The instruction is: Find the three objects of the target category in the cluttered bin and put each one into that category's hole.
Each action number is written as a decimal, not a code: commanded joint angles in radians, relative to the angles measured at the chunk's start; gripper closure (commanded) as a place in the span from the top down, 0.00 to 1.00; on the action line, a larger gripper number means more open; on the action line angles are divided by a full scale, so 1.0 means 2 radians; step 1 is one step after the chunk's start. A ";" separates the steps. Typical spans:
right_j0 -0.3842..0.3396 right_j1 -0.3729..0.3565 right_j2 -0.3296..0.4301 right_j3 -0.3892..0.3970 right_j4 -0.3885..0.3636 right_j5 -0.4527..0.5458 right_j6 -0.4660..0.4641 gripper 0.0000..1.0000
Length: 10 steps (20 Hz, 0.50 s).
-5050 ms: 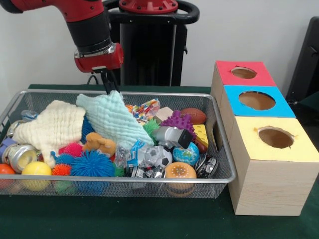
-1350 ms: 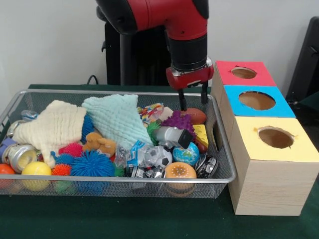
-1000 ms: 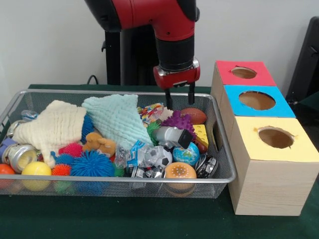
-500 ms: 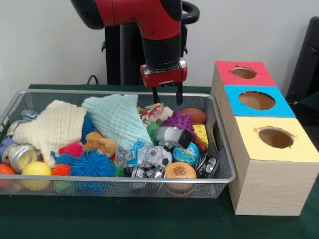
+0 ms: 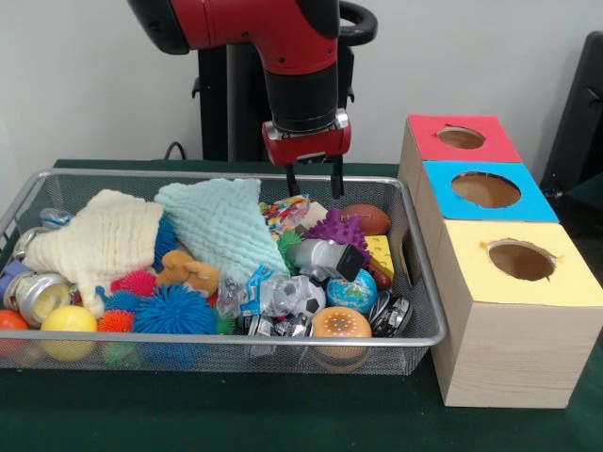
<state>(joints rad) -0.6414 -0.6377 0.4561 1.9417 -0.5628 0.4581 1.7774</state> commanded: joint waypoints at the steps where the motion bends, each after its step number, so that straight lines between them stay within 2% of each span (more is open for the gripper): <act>1: -0.008 -0.010 -0.005 -0.050 0.022 -0.019 0.046 1.00; 10: -0.013 -0.032 0.002 -0.048 0.036 0.019 0.023 1.00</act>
<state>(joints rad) -0.6414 -0.6665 0.4561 1.9415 -0.5339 0.4581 1.7774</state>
